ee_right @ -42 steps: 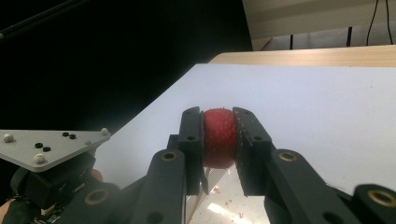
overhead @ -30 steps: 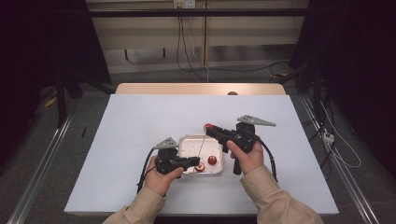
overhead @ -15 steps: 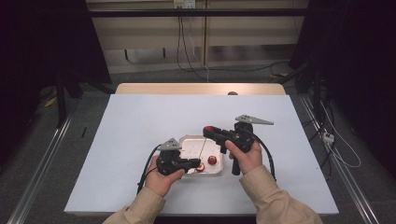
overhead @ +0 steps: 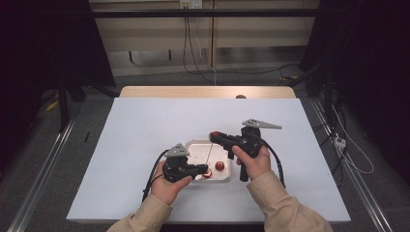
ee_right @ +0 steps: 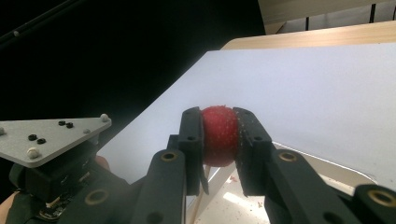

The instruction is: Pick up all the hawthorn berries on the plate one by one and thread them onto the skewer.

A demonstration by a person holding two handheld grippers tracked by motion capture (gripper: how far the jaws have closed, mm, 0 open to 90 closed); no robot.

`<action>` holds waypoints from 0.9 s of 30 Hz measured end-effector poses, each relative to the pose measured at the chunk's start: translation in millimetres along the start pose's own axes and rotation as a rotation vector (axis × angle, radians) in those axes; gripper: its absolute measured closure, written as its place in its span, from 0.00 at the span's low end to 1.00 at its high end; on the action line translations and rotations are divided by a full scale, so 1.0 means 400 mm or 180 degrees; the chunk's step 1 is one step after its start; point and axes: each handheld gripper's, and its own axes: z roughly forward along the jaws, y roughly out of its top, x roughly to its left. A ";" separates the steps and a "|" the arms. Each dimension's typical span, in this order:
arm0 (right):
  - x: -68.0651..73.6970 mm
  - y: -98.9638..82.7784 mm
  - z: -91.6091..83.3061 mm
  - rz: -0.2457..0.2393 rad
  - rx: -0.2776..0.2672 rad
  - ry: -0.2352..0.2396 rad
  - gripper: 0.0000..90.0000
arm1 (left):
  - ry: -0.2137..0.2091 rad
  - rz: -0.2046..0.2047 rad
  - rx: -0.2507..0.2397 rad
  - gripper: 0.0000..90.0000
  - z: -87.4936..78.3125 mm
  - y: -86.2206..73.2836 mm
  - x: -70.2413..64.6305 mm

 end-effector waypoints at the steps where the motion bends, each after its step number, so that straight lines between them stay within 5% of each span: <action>1: 0.000 -0.001 0.001 0.0018 -0.0012 0.0000 0.83 | 0.0010 -0.0006 -0.0018 1.00 0.000 -0.001 0.000; 14: 0.011 0.004 -0.005 -0.0064 -0.0035 0.0000 0.83 | 0.0083 0.0016 -0.0137 1.00 -0.007 0.003 -0.007; 21: 0.013 -0.004 -0.005 -0.0071 -0.0075 -0.0039 0.83 | 0.0088 0.0032 -0.0067 1.00 -0.002 0.003 -0.007; 27: 0.016 0.003 0.006 -0.0094 -0.0031 -0.0106 0.67 | 0.0101 0.0090 -0.0025 1.00 -0.001 0.004 -0.007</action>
